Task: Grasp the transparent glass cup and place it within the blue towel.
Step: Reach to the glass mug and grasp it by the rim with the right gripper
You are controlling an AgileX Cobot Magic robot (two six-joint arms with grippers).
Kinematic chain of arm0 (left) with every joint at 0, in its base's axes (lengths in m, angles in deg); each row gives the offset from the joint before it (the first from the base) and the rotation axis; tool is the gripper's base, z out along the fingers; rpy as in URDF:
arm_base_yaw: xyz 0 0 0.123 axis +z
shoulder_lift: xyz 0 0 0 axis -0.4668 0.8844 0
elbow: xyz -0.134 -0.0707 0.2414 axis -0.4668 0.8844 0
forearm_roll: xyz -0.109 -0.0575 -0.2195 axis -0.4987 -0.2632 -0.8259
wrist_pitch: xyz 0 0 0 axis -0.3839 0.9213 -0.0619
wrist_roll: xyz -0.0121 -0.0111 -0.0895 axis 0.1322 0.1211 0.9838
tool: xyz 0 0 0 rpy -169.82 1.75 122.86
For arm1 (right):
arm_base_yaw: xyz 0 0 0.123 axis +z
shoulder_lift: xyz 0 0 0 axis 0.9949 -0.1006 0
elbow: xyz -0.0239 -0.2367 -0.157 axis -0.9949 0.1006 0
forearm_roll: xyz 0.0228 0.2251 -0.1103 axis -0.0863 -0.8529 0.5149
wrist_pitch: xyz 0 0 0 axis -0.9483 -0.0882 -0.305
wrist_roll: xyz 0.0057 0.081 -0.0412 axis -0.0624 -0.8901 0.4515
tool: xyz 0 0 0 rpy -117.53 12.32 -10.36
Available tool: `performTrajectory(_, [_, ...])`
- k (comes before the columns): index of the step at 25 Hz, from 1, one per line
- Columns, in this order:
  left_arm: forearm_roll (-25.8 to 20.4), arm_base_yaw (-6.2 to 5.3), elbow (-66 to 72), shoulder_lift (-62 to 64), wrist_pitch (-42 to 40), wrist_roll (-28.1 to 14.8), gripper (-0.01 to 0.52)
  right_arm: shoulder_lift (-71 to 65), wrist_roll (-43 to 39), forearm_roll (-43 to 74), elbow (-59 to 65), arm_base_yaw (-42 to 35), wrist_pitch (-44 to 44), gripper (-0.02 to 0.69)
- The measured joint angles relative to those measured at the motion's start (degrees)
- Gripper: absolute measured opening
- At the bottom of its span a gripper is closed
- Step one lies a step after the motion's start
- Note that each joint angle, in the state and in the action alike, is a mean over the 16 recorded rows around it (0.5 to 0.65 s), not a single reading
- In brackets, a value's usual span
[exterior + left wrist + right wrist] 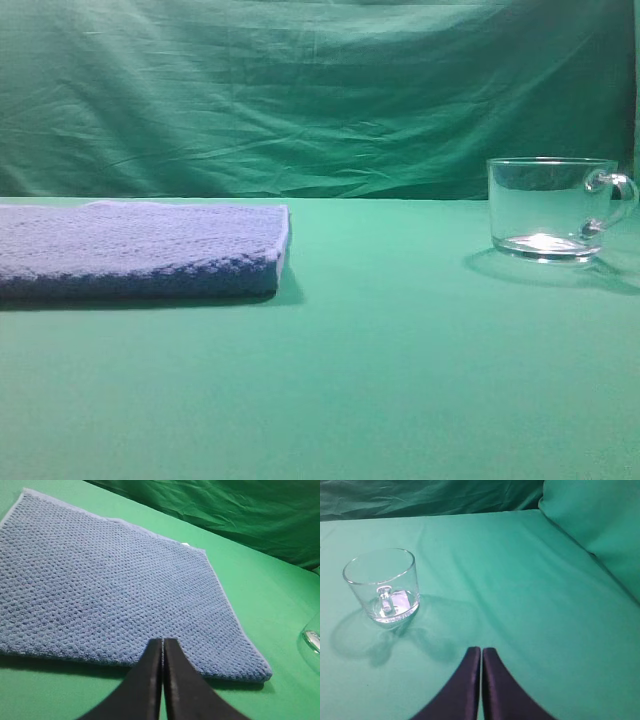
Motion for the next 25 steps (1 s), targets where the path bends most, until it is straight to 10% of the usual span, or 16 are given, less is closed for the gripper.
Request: performTrajectory(25, [0.00, 0.00, 0.00, 0.00, 0.00, 0.00, 0.000, 0.00, -0.03, 0.38, 0.02, 0.00, -2.06, 0.000])
